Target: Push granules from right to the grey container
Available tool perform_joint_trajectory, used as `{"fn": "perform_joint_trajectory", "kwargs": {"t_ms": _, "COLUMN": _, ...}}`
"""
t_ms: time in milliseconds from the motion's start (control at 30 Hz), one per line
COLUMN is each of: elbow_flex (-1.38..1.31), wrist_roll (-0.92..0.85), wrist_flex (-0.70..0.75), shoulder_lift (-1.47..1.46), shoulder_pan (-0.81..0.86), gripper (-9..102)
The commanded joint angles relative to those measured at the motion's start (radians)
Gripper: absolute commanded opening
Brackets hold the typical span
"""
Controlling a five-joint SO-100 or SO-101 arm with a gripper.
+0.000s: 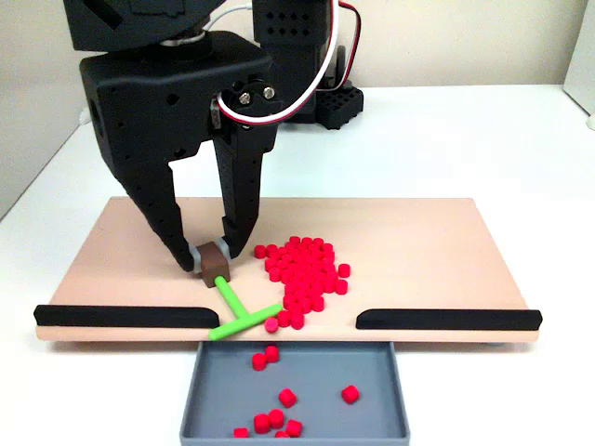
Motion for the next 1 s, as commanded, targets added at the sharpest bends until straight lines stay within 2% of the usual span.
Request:
{"fn": "perform_joint_trajectory", "kwargs": {"t_ms": 0, "elbow_flex": -0.032, "wrist_roll": 0.032, "wrist_flex": -0.003, "shoulder_lift": 0.026, "shoulder_pan": -0.012, "gripper": 0}}
{"fn": "perform_joint_trajectory", "kwargs": {"t_ms": 433, "elbow_flex": -0.086, "wrist_roll": 0.183, "wrist_flex": -0.003, "shoulder_lift": -0.006, "shoulder_pan": -0.021, "gripper": 0}}
{"fn": "perform_joint_trajectory", "kwargs": {"t_ms": 800, "elbow_flex": -0.087, "wrist_roll": 0.198, "wrist_flex": 0.011, "shoulder_lift": 0.037, "shoulder_pan": -0.041, "gripper": 0}}
{"fn": "perform_joint_trajectory", "kwargs": {"t_ms": 967, "elbow_flex": -0.080, "wrist_roll": 0.224, "wrist_flex": 0.060, "shoulder_lift": 0.110, "shoulder_pan": -0.060, "gripper": 0}}
